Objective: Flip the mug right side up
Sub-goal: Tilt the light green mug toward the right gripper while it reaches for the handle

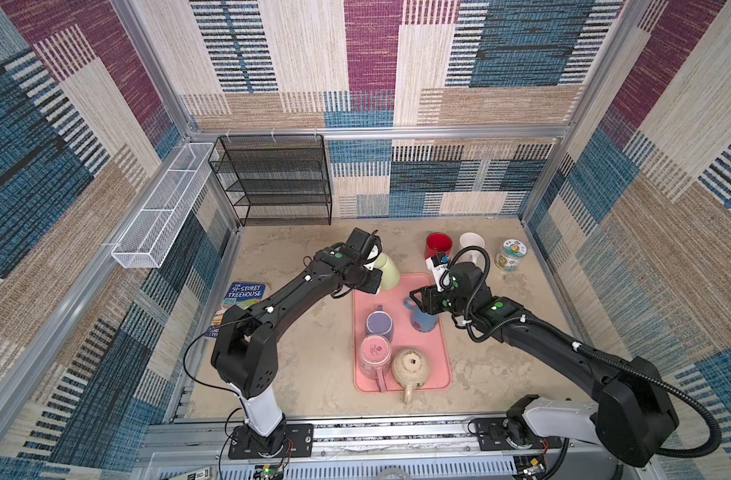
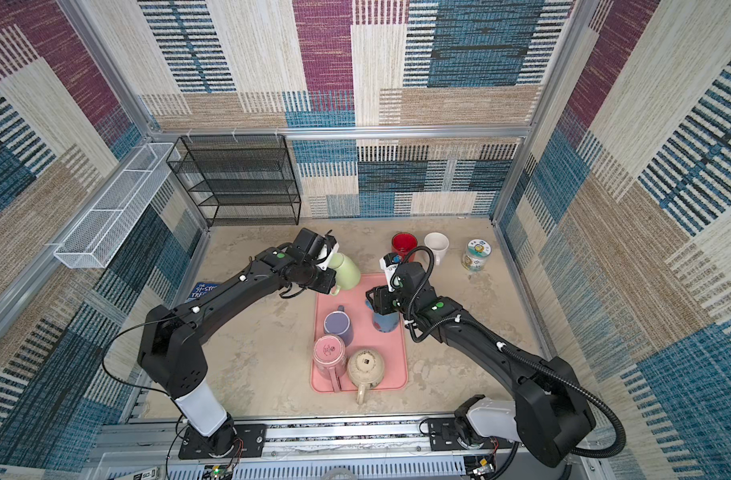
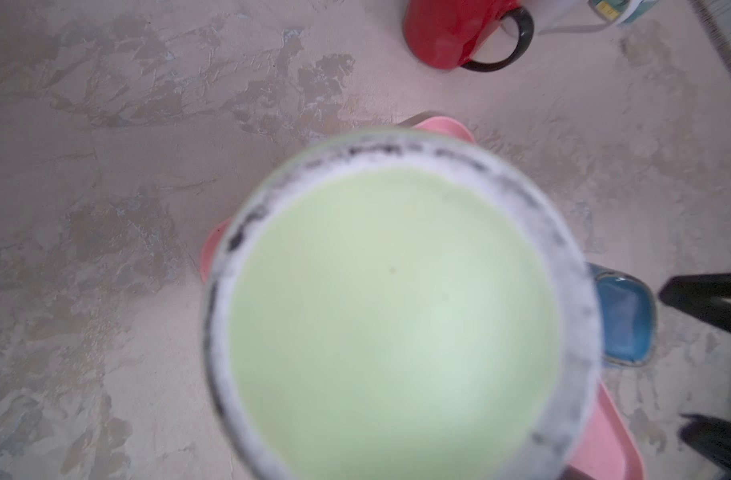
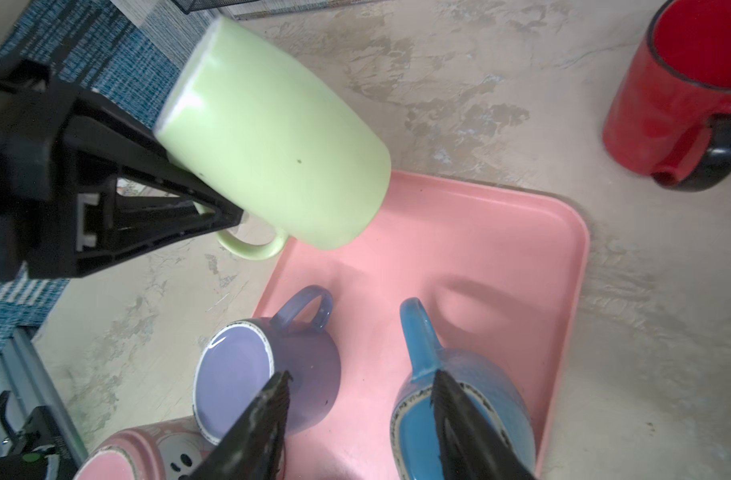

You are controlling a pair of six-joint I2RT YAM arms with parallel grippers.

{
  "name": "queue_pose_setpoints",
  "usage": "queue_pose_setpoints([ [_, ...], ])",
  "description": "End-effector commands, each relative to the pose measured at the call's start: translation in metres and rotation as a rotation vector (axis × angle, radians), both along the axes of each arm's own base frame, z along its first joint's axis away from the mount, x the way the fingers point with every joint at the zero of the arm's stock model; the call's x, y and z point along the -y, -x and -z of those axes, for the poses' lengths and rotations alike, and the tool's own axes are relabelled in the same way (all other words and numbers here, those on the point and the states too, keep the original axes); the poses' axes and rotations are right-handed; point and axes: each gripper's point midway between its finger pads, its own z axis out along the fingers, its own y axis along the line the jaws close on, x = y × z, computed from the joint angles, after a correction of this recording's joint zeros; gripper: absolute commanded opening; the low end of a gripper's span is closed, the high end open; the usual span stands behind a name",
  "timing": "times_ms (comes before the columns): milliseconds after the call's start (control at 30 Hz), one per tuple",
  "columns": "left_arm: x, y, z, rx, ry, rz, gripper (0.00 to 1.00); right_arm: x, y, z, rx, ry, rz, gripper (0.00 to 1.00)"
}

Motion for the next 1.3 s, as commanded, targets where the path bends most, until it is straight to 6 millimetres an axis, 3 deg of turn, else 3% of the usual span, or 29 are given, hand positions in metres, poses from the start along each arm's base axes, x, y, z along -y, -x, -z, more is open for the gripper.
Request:
queue_pose_setpoints([
  [0,0.014,-0.005,-0.037,0.062,0.187,0.003,0.00,-0.018,0.003,-0.021,0.044,-0.134,-0.089,0.60],
  [367,0.017,0.017,-0.090,0.123,0.503,0.045,0.00,-0.030,0.026,-0.043,0.056,-0.472,-0.280,0.69],
  [600,0.031,0.028,-0.114,0.109,0.694,0.083,0.00,-0.035,0.038,-0.073,0.128,-0.615,-0.370,0.76],
  [1000,0.034,0.040,-0.157,0.115,0.898,0.140,0.00,-0.037,0.034,-0.121,0.198,-0.742,-0.411,0.69],
  [1133,0.034,0.044,-0.167,0.134,0.924,0.160,0.00,-0.039,0.031,-0.130,0.203,-0.784,-0.422,0.69],
  [1267,0.033,0.046,-0.171,0.142,0.947,0.164,0.00,-0.042,0.025,-0.132,0.178,-0.826,-0.421,0.62],
])
